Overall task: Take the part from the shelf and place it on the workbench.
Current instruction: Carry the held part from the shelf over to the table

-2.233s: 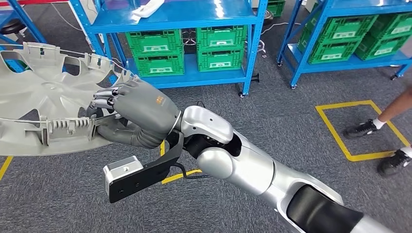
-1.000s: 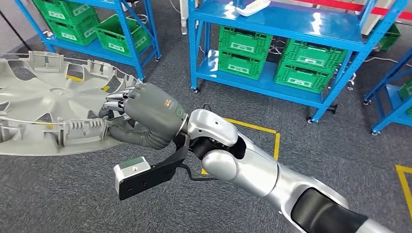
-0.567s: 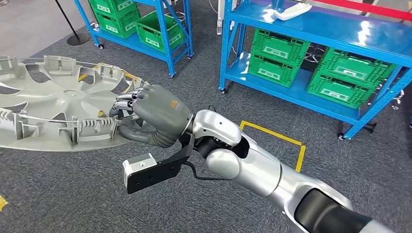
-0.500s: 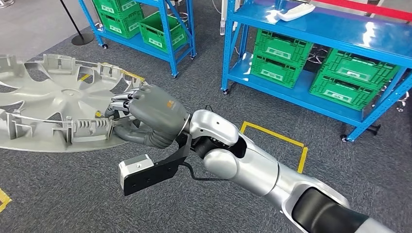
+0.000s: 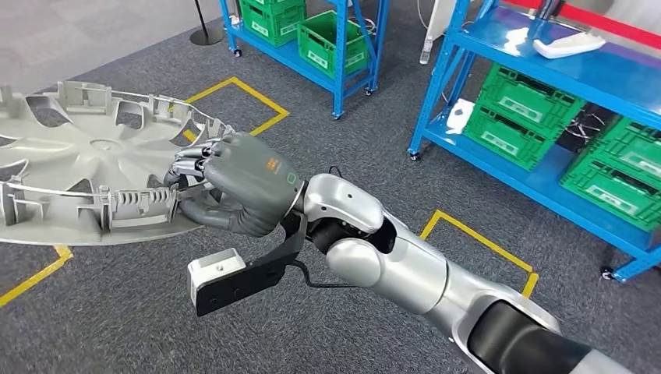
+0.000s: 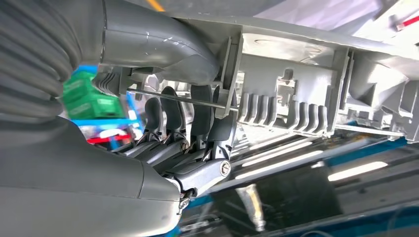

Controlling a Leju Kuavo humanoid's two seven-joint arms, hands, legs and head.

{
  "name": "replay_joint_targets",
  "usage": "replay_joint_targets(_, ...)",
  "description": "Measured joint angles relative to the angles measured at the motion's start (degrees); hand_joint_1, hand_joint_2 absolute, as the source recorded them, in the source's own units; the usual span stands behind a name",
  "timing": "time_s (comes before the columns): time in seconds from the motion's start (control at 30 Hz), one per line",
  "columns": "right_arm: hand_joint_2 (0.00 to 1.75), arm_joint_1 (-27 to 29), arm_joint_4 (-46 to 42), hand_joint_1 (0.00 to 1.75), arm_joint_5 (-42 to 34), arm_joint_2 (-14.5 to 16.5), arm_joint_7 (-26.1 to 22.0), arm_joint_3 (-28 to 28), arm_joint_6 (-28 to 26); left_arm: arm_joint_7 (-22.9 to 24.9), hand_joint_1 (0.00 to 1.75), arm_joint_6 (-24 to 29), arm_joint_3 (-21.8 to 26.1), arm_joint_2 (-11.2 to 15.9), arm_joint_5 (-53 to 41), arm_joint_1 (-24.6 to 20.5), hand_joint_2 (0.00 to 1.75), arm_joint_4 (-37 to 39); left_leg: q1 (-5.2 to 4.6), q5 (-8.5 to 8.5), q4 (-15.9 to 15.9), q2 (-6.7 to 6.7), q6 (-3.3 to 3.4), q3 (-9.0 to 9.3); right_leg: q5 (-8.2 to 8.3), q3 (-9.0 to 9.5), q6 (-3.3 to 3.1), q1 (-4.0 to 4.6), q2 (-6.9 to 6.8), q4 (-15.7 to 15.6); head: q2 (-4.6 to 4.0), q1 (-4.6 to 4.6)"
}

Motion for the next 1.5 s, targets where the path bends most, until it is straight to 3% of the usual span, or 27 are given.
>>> replay_joint_targets(0.07,1.75,0.22,-0.02,1.75,0.08,-0.10,0.03,0.00,0.01,-0.02,0.00,0.08,0.02,0.05,0.03,-0.14,1.75,-0.03,-0.05,0.06,0.03,-1.62,0.24,-0.11,-2.61,-3.71,0.11,-0.07,1.73,7.15,0.00,0.11)
replay_joint_targets(0.1,1.75,0.33,-0.02,1.75,0.13,-0.14,0.03,0.00,0.02,-0.02,0.00,0.11,0.02,0.06,0.03,-0.14,1.75,-0.03,-0.09,0.08,0.06,-2.50,0.24,-0.13,-2.51,-4.61,0.05,-0.06,1.98,8.57,0.00,0.11)
replay_joint_targets(0.13,1.75,0.39,-0.02,1.75,0.16,-0.15,0.03,0.00,0.03,-0.01,0.00,0.14,0.03,0.07,0.03,-0.11,1.75,-0.03,-0.12,0.11,0.11,-3.37,0.20,-0.14,-1.35,-4.44,-0.11,-0.06,2.14,7.76,0.00,0.11)
replay_joint_targets(0.17,1.75,0.40,-0.04,1.75,0.20,-0.16,0.03,0.00,0.04,0.00,0.00,0.16,0.04,0.06,0.03,-0.07,1.75,-0.02,-0.12,0.15,0.16,-4.22,0.13,-0.13,0.57,-3.21,-0.35,-0.06,2.47,4.91,0.00,0.11)
replay_joint_targets(0.23,1.75,0.36,-0.15,1.75,0.27,-0.16,0.02,0.00,0.04,0.00,0.00,0.22,0.05,-0.04,0.03,-0.04,1.75,-0.01,-0.06,0.31,0.24,-5.84,-0.22,-0.25,4.11,0.40,-0.94,-0.04,4.71,-2.97,0.00,0.09)
replay_joint_targets(0.3,1.75,0.24,-0.28,1.75,0.32,-0.13,0.02,0.00,0.04,-0.01,0.00,0.26,0.06,-0.14,0.06,-0.05,1.75,-0.01,0.09,0.56,0.21,-7.12,-0.90,-0.59,5.28,2.20,-1.24,0.14,6.19,-7.10,0.00,0.20)
replay_joint_targets(0.37,1.75,0.13,-0.36,1.75,0.38,0.03,0.02,0.00,0.05,-0.01,0.00,0.27,0.15,-0.11,0.09,0.12,1.75,0.01,0.27,0.90,-0.15,-8.16,-1.78,-0.97,5.46,2.26,-1.58,0.30,5.27,-7.54,0.00,0.32)
replay_joint_targets(0.4,1.75,0.11,-0.38,1.75,0.41,0.20,0.03,0.00,0.07,-0.01,0.00,0.27,0.24,-0.07,0.09,0.24,1.75,0.02,0.28,0.84,-0.04,-7.69,-2.06,-1.19,5.72,2.41,-1.92,0.25,4.64,-7.89,0.00,0.31)
replay_joint_targets(0.47,1.75,-0.01,-0.40,1.75,0.45,0.51,0.02,-0.01,0.10,-0.02,0.00,0.27,0.41,-0.03,0.09,0.26,1.75,0.05,0.09,-0.96,2.74,-4.68,-2.44,-2.66,6.22,2.73,-2.74,0.04,3.14,-8.66,0.00,0.09)
replay_joint_targets(0.53,1.75,-0.09,-0.41,1.75,0.52,0.62,0.02,-0.02,0.11,-0.04,0.00,0.26,0.48,-0.05,0.10,0.08,1.75,0.06,0.07,-4.54,9.44,-1.52,-2.79,-5.70,6.28,2.79,-3.18,0.16,1.48,-8.83,0.00,-0.09)
replay_joint_targets(0.6,1.75,-0.06,-0.41,1.75,0.56,0.62,0.03,-0.02,0.12,-0.05,0.00,0.26,0.51,-0.04,0.10,0.04,1.75,0.07,0.24,-6.31,14.59,-0.76,-3.24,-7.95,6.19,2.75,-3.21,0.27,-0.22,-8.81,0.00,-0.09)
replay_joint_targets(0.63,1.75,-0.05,-0.41,1.75,0.56,0.62,0.03,-0.02,0.13,-0.04,0.00,0.26,0.54,-0.01,0.09,0.08,1.75,0.08,0.33,-5.73,14.41,-0.52,-3.41,-7.69,6.13,2.74,-3.16,0.27,-1.02,-8.78,0.00,-0.10)
replay_joint_targets(0.7,1.75,-0.05,-0.41,1.75,0.56,0.62,0.04,-0.02,0.13,-0.03,0.00,0.26,0.63,0.08,0.09,0.14,1.75,0.07,0.49,-2.59,8.34,0.83,-3.65,-4.18,5.88,2.77,-2.79,0.23,-2.47,-8.53,0.00,-0.10)
replay_joint_targets(0.77,1.75,-0.08,-0.41,1.75,0.57,0.61,0.04,-0.03,0.13,-0.08,0.00,0.26,0.68,0.05,0.09,0.02,1.75,0.04,0.32,-0.52,2.10,2.94,-3.19,-0.63,5.38,2.71,-2.10,0.45,-3.59,-7.99,0.00,-0.04)
replay_joint_targets(0.8,1.75,-0.10,-0.41,1.75,0.55,0.61,0.02,-0.03,0.14,-0.10,0.00,0.26,0.72,0.05,0.09,-0.02,1.75,0.04,0.19,-0.25,0.69,3.44,-2.73,0.09,5.17,2.73,-1.76,0.60,-4.08,-7.77,0.00,0.05)
replay_joint_targets(0.87,1.75,-0.13,-0.41,1.75,0.46,0.61,0.01,-0.04,0.19,-0.10,0.00,0.26,0.81,0.08,0.08,0.05,1.75,0.04,-0.03,-0.27,0.48,2.44,-1.61,-0.08,4.94,2.93,-1.12,0.64,-5.13,-7.69,0.00,0.26)
replay_joint_targets(0.9,1.75,-0.18,-0.41,1.75,0.39,0.62,-0.01,-0.04,0.22,-0.10,0.00,0.26,0.85,0.11,0.08,0.13,1.75,0.04,-0.02,-0.22,0.44,1.82,-1.23,-0.12,4.75,3.06,-0.73,0.49,-4.97,-7.56,0.00,0.27)
replay_joint_targets(0.97,1.75,-0.30,-0.40,1.75,0.20,0.60,-0.12,-0.04,0.30,-0.09,0.00,0.26,0.89,0.16,0.09,0.13,1.75,0.03,0.18,-0.02,0.29,0.64,-0.50,-0.11,2.95,2.21,-0.05,0.09,-2.25,-5.13,0.00,0.39)
replay_joint_targets(1.03,1.75,-0.37,-0.34,1.75,-0.01,0.46,-0.28,-0.04,0.38,-0.15,0.00,0.26,0.90,0.25,0.09,0.01,1.75,-0.01,0.23,0.12,0.25,-0.61,-0.06,-0.20,-0.60,-0.96,0.24,-0.12,1.06,1.65,0.00,0.56)
replay_joint_targets(1.1,1.75,-0.36,-0.22,1.75,-0.18,0.33,-0.45,-0.04,0.55,-0.27,0.00,0.26,0.92,0.31,0.09,-0.05,1.75,-0.03,0.10,0.20,0.26,-2.14,0.10,-0.32,-2.71,-4.36,0.16,-0.09,1.86,8.14,0.00,0.63)
replay_joint_targets(1.13,1.75,-0.36,-0.16,1.75,-0.25,0.31,-0.54,-0.04,0.67,-0.31,0.00,0.26,0.93,0.32,0.09,-0.02,1.75,-0.02,0.04,0.25,0.28,-2.97,0.09,-0.34,-2.19,-4.88,-0.02,-0.07,1.98,8.74,0.00,0.62)
replay_joint_targets(1.2,1.75,-0.44,-0.09,1.75,-0.38,0.30,-0.66,-0.04,0.87,-0.40,0.00,0.26,0.98,0.32,0.09,0.06,1.75,-0.01,0.01,0.38,0.30,-4.65,-0.07,-0.34,1.52,-2.77,-0.66,-0.01,2.73,3.64,0.00,0.63)
replay_joint_targets(1.27,1.75,-0.66,-0.08,1.75,-0.42,0.30,-0.70,-0.04,0.92,-0.49,0.00,0.26,1.01,0.20,0.01,0.06,1.75,0.02,0.08,0.59,0.32,-6.12,-0.47,-0.45,4.78,0.67,-1.31,0.10,4.88,-4.09,0.00,0.64)
replay_joint_targets(1.33,1.75,-0.89,-0.09,1.75,-0.45,0.30,-0.65,-0.04,0.90,-0.51,0.00,0.26,1.01,0.10,-0.25,0.06,1.75,0.03,0.28,0.91,0.14,-7.26,-1.17,-0.73,5.61,2.06,-1.53,0.38,5.77,-7.35,0.01,0.78)
replay_joint_targets(1.4,1.75,-1.01,-0.10,1.75,-0.46,0.30,-0.42,-0.04,0.88,-0.46,0.00,0.26,1.01,0.17,-0.58,0.16,1.75,0.04,0.47,1.26,-0.27,-8.20,-1.98,-1.00,6.02,2.22,-1.85,0.41,4.50,-7.87,0.01,0.92)
replay_joint_targets(1.43,1.75,-1.02,-0.12,1.75,-0.46,0.30,-0.26,-0.04,0.88,-0.43,0.00,0.25,1.01,0.19,-0.71,0.19,1.75,0.06,0.38,1.11,-0.11,-7.63,-2.25,-1.23,6.30,2.38,-2.16,0.29,3.90,-8.31,0.01,0.87)
replay_joint_targets(1.5,1.75,-1.06,-0.14,1.75,-0.45,0.30,-0.02,-0.05,0.87,-0.35,0.00,0.21,1.01,0.22,-0.87,0.05,1.75,0.09,0.09,-1.06,3.27,-4.52,-2.54,-2.96,6.79,2.65,-2.80,0.08,2.39,-9.12,0.00,0.52)
